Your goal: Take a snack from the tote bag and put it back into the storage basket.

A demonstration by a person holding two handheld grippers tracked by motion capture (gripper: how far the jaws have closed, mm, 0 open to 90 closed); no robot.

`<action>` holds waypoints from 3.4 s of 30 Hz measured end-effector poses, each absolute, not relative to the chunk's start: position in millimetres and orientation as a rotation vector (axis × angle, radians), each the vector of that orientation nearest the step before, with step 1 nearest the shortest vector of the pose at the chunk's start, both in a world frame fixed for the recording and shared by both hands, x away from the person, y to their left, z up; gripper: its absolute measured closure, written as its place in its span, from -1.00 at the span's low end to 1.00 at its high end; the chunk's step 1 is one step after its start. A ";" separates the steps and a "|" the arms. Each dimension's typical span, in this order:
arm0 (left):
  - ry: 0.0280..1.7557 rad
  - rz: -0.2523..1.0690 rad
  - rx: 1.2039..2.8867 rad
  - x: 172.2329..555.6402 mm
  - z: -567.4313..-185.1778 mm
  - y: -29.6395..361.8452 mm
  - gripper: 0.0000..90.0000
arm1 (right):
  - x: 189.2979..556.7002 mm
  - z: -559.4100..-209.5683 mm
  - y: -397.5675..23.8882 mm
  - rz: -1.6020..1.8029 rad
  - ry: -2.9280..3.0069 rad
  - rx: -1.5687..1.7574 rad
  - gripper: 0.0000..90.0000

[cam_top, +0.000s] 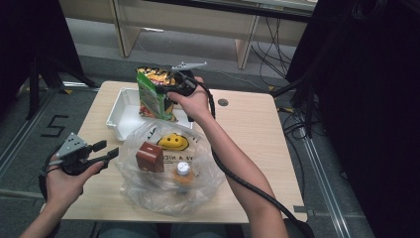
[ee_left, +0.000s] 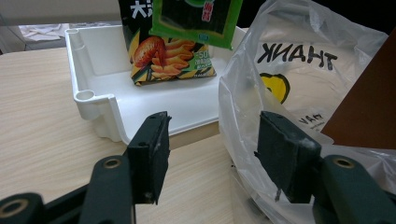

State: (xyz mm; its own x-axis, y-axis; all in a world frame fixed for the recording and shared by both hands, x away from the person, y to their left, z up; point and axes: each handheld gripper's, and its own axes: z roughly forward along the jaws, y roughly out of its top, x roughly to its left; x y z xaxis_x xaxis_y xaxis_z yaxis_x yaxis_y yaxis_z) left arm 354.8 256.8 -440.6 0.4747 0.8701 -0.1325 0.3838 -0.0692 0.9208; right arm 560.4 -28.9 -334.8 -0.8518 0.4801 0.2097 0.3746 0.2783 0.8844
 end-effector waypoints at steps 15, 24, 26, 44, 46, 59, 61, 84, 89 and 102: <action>1.092 0.573 1.664 354.7 -440.8 256.5 -0.03 | 565.3 -361.9 -13.6 1.557 2.515 0.832 1.00; 1.085 0.571 1.662 355.4 -441.8 256.1 -0.03 | 566.0 -376.5 -6.4 1.518 2.557 0.866 1.00; 1.086 0.571 1.662 355.4 -441.8 256.0 -0.03 | 565.8 -378.4 -4.7 1.514 2.565 0.856 1.00; 1.096 0.563 1.666 354.9 -441.9 255.8 -0.03 | 570.1 -394.5 -2.0 1.468 2.592 0.894 1.00; 1.097 0.564 1.667 354.9 -441.9 255.8 -0.03 | 570.2 -394.7 -2.3 1.469 2.593 0.903 1.00; 1.096 0.563 1.670 355.0 -442.3 255.5 -0.03 | 578.8 -399.0 -10.4 1.397 2.544 0.906 1.00; 1.096 0.563 1.670 355.1 -442.4 255.5 -0.03 | 579.6 -399.1 -12.0 1.370 2.536 0.920 1.00; 1.091 0.559 1.675 355.4 -443.0 254.7 -0.03 | 582.7 -404.3 -8.6 1.162 2.438 0.854 0.67; 1.090 0.559 1.678 355.4 -443.1 254.6 -0.03 | 582.8 -405.2 -8.1 1.162 2.399 0.843 0.54; 1.091 0.560 1.669 355.1 -442.9 254.1 -0.03 | 577.7 -396.5 -10.9 1.203 2.351 0.794 0.34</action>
